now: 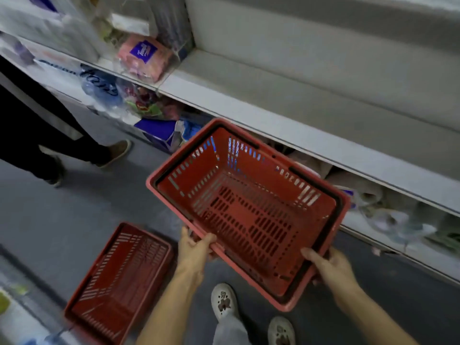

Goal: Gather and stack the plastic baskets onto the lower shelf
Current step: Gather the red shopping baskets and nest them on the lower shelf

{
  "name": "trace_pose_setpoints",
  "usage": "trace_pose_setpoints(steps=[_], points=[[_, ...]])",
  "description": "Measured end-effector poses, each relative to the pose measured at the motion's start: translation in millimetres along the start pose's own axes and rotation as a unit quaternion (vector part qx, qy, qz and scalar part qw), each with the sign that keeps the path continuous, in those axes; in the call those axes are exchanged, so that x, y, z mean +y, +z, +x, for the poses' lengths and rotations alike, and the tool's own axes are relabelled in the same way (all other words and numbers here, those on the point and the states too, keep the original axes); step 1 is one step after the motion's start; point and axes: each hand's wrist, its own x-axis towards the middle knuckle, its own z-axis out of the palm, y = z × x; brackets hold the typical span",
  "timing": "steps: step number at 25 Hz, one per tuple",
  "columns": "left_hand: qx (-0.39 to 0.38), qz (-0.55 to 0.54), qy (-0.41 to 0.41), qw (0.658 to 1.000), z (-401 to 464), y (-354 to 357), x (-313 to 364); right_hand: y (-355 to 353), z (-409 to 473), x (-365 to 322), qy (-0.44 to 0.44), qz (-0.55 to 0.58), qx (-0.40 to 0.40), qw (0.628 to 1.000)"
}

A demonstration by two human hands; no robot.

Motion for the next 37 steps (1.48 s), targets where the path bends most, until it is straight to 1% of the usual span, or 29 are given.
trace_pose_setpoints(steps=[4,7,10,15,18,21,24,25,27,29,33,37], points=[[-0.004,-0.021,-0.043,0.999,21,5,-64,2,44,51,0.028,-0.022,-0.020,0.999],[-0.015,-0.071,-0.064,0.995,54,11,-107,16,88,88,0.023,-0.033,-0.036,0.999],[-0.026,-0.089,-0.059,0.994,96,13,-150,37,127,126,0.025,-0.020,-0.056,0.998],[-0.047,-0.083,-0.084,0.992,161,17,-219,61,175,194,0.062,-0.001,-0.057,0.996],[-0.049,-0.092,-0.092,0.990,183,18,-255,69,196,221,0.072,0.002,-0.068,0.995],[-0.014,-0.043,-0.075,0.996,192,26,-276,76,218,237,0.069,-0.027,-0.077,0.994],[0.022,0.057,-0.066,0.996,195,30,-286,84,230,246,0.025,-0.084,-0.007,0.996],[0.020,0.090,-0.052,0.994,193,29,-289,89,227,243,0.006,-0.104,-0.007,0.995],[0.002,0.130,-0.022,0.991,182,27,-288,98,216,238,-0.026,-0.154,-0.040,0.987],[-0.002,0.126,0.007,0.992,164,20,-281,111,194,227,-0.060,-0.196,-0.069,0.976],[0.056,0.094,0.068,0.992,117,-18,-261,150,138,199,-0.189,-0.263,-0.102,0.941],[0.121,0.048,0.108,0.986,92,-91,-259,217,95,176,-0.288,-0.335,-0.176,0.880]])
